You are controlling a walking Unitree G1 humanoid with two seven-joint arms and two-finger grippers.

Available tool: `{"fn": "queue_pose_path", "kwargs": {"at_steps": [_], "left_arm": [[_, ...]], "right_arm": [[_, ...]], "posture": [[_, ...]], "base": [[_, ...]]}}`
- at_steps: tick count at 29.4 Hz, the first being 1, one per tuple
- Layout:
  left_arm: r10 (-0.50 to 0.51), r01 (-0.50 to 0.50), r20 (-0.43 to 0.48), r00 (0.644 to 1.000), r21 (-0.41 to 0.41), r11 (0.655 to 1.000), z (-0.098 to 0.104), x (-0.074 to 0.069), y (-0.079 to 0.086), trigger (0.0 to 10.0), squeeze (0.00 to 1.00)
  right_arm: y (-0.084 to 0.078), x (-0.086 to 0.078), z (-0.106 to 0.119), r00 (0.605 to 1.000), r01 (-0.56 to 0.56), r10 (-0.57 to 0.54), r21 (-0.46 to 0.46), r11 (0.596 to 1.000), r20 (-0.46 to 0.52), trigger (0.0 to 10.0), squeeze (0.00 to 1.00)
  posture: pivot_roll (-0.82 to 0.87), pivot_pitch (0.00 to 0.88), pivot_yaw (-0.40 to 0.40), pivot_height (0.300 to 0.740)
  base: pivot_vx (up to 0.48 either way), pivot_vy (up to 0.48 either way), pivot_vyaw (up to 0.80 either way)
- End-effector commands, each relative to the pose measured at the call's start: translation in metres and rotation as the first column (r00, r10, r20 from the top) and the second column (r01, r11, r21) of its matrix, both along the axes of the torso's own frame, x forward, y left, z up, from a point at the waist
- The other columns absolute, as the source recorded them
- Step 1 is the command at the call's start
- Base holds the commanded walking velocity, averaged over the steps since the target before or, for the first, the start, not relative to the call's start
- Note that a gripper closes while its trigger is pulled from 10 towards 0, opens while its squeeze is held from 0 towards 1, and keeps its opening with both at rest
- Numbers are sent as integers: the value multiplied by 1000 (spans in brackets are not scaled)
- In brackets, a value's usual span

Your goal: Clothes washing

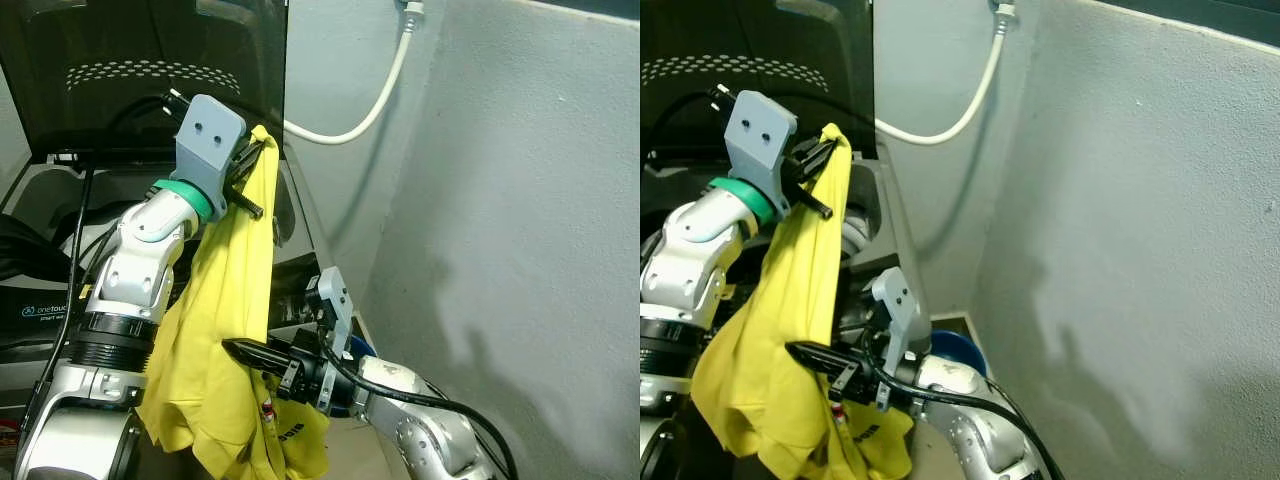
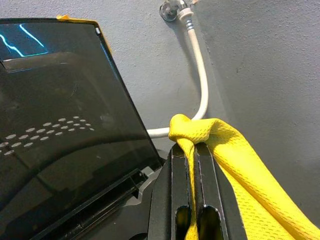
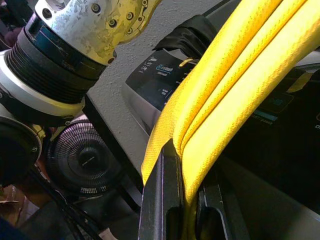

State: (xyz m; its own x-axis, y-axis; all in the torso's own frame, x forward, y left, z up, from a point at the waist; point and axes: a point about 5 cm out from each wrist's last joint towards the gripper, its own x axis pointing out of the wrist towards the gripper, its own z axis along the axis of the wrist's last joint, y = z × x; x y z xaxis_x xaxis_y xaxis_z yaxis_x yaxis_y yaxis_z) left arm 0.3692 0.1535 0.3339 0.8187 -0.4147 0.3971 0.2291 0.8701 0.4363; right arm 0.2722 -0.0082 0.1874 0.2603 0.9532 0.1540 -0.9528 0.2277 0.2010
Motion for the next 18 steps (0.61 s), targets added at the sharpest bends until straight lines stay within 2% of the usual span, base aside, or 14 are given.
{"fn": "queue_pose_path", "kwargs": {"at_steps": [1,8,18], "left_arm": [[19,-19,15,1000,1,1000,1,-2,2,10000,0],[47,-47,14,999,15,999,1,-1,7,10000,0],[57,-57,25,998,26,998,1,-1,4,10000,0]], "right_arm": [[2,-4,5,999,-33,33,26,999,-8,0,0],[2,-2,15,999,-50,50,58,997,0,0,0],[-5,6,22,999,-35,34,54,998,10,0,0]], "posture": [[11,24,-56,740],[8,35,-67,740],[5,44,-100,740]], "base": [[0,0,0],[0,0,0],[0,0,0]]}}
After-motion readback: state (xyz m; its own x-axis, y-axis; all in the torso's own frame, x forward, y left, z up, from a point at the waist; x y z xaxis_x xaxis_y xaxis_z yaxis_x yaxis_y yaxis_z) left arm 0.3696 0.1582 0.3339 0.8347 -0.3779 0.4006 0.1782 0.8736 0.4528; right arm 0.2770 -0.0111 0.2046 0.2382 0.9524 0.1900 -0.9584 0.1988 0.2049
